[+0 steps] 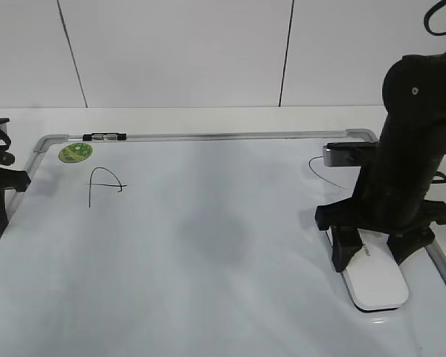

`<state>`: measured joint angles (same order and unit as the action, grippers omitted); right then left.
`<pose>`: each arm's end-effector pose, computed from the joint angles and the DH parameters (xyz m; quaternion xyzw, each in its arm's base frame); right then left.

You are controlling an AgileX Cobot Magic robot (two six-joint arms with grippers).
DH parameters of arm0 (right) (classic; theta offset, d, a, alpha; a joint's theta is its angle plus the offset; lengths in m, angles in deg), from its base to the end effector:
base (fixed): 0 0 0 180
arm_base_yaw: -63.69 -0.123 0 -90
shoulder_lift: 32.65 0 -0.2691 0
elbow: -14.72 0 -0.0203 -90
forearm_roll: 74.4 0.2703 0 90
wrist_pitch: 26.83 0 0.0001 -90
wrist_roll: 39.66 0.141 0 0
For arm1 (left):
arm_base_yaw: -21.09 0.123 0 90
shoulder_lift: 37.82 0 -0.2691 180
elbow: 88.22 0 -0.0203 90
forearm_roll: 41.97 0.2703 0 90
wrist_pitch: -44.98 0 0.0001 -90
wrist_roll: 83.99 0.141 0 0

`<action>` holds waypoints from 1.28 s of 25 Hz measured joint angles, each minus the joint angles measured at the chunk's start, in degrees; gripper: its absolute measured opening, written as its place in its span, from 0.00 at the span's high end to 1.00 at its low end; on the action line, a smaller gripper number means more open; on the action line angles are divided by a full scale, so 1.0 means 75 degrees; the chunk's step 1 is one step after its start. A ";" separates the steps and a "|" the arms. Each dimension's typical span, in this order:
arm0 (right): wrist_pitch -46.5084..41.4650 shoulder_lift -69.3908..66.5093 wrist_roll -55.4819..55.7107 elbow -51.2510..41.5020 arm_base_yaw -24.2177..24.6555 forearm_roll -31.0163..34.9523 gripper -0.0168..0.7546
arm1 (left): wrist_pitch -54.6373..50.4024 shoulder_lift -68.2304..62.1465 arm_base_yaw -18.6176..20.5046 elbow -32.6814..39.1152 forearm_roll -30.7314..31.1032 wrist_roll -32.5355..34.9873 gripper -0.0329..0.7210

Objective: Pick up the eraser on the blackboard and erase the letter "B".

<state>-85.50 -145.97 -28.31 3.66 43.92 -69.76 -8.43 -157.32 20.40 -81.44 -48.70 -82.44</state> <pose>0.3107 0.1220 0.0938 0.0514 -0.9977 -0.0256 0.0347 0.3634 -0.0177 0.0733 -0.0153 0.9988 -0.0472 0.0031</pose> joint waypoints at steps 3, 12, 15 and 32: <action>0.0221 0.0000 0.0012 0.0000 -0.0215 -0.0002 0.28 | 0.0000 0.0000 0.0000 0.0000 0.0027 0.0000 0.78; -0.0082 -0.0931 0.0017 0.1377 -0.2005 0.0134 0.28 | -0.0013 0.0000 0.0000 0.0000 0.0042 0.0000 0.78; -0.0100 -0.1170 0.0043 0.1906 -0.2567 0.0317 0.28 | -0.0029 0.0000 0.0000 0.0000 0.0042 0.0000 0.78; -0.0767 -0.0300 0.0446 0.2235 -0.1384 0.0213 0.28 | -0.0041 0.0000 0.0000 0.0000 0.0012 0.0000 0.78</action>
<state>-91.26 -148.22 -24.97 20.42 33.54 -68.16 -8.75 -157.32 20.40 -81.44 -48.61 -82.44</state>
